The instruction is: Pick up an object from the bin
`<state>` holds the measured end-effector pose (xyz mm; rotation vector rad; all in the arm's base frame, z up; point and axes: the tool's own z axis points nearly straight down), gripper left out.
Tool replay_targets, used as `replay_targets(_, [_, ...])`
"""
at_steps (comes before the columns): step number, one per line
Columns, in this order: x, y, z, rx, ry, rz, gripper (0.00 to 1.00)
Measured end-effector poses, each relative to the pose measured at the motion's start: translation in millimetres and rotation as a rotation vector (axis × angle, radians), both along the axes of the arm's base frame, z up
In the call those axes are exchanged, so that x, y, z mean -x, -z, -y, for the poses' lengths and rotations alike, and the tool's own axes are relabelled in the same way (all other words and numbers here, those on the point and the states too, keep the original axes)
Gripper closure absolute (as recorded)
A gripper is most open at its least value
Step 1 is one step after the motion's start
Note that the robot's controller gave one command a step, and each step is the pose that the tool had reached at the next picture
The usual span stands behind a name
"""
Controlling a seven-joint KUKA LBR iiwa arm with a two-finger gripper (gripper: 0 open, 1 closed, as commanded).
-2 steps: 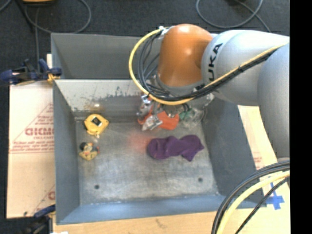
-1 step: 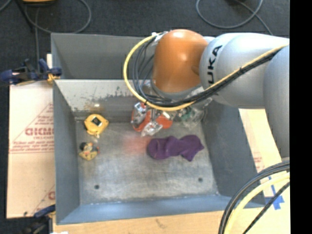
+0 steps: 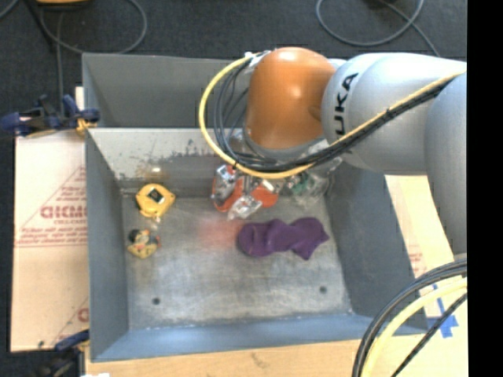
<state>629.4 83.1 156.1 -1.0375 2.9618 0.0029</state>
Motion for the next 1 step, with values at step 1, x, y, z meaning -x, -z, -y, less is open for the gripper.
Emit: replay_targets(1, [0.3, -0.9, 0.0, 0.0, 0.0, 0.0, 1.0])
